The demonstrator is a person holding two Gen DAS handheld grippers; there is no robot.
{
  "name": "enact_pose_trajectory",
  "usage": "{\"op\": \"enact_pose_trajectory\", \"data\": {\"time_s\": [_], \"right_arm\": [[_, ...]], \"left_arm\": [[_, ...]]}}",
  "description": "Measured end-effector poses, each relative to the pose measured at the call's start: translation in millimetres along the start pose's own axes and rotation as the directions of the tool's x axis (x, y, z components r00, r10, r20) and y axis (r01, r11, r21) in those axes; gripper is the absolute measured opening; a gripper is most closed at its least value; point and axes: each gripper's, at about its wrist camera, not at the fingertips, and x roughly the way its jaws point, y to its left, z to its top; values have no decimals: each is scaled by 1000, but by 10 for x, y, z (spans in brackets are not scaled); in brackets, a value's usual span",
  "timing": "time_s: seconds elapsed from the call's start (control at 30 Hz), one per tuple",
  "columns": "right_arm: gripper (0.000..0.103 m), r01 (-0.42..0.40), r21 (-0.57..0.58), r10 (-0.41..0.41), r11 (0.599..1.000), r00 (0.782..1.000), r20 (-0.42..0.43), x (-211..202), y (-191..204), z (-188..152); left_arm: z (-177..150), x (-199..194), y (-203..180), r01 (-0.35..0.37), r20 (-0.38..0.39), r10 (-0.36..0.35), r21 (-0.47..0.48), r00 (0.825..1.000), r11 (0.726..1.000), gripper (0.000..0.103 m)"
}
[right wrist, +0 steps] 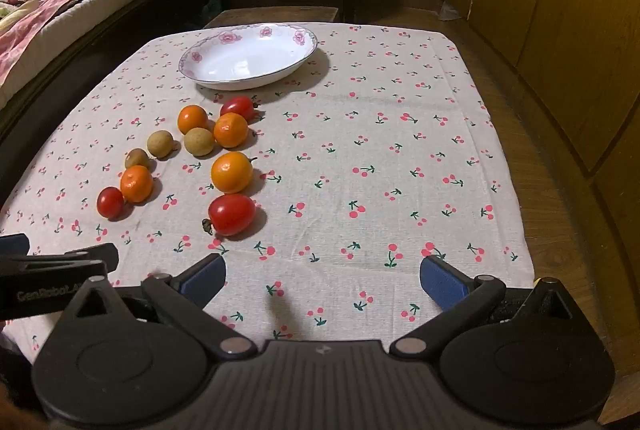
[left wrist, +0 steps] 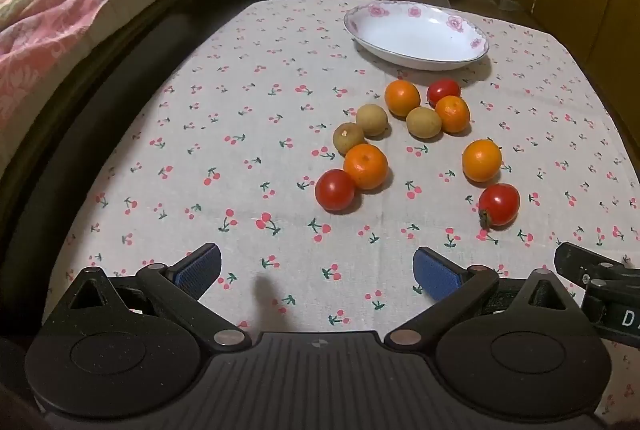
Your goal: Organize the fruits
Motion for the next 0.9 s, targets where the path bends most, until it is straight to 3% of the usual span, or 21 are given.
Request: {"op": "enact_pose_trajectory", "data": {"time_s": [0.9], "right_arm": [[103, 0, -5, 0, 1000, 1000, -8, 53, 27, -1]], "left_arm": [[1, 13, -36, 20, -14, -20, 3, 1000, 1000, 103]]}}
